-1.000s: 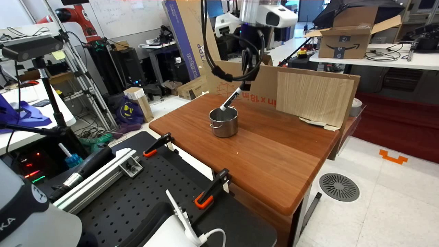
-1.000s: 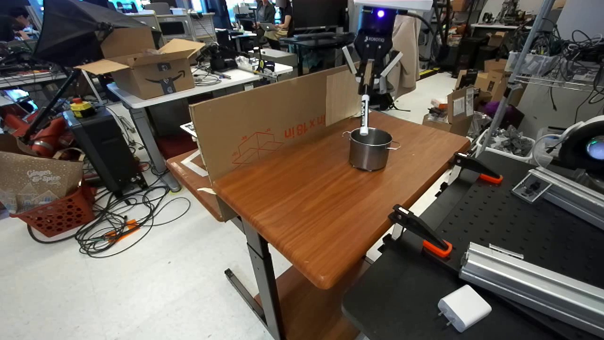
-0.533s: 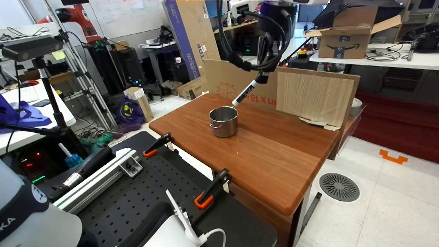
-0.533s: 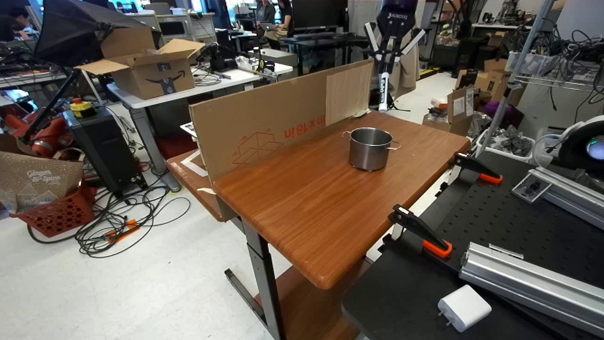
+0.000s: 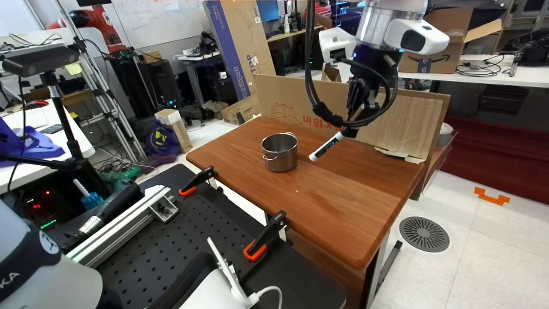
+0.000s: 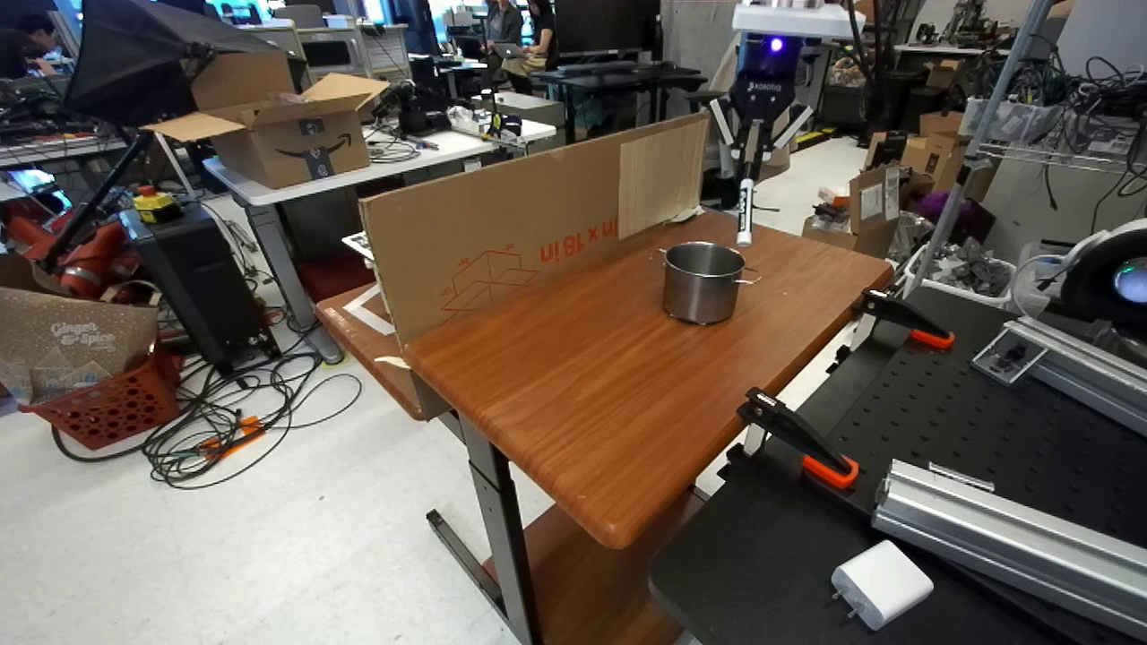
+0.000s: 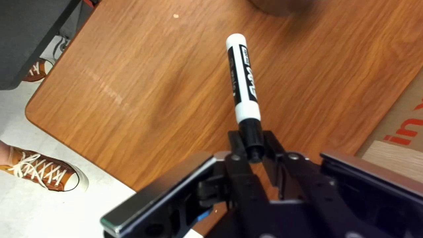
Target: Pick the marker from the pot and put it on the table
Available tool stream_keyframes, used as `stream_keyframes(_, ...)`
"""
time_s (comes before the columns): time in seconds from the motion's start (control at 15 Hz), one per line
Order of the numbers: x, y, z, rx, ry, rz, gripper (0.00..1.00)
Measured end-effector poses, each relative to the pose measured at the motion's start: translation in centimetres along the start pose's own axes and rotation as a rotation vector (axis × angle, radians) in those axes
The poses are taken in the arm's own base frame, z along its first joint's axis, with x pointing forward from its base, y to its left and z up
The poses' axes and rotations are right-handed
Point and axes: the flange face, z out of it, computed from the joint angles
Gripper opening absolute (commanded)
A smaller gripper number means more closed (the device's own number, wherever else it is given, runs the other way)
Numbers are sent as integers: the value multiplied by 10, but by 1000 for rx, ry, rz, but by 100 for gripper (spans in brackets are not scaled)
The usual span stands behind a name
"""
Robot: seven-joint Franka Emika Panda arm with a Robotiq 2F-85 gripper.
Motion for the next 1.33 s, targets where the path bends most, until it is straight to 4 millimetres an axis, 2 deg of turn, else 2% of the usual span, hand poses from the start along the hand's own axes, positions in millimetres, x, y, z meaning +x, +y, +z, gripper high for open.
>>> stream_keyframes(0.53, 35, -1, 58, -48, -37, 18, 5)
stream_keyframes(1.13, 53, -7, 96, -70, -38, 21, 5)
stream_keyframes(1.33, 55, -10, 99, -72, -35, 20, 5)
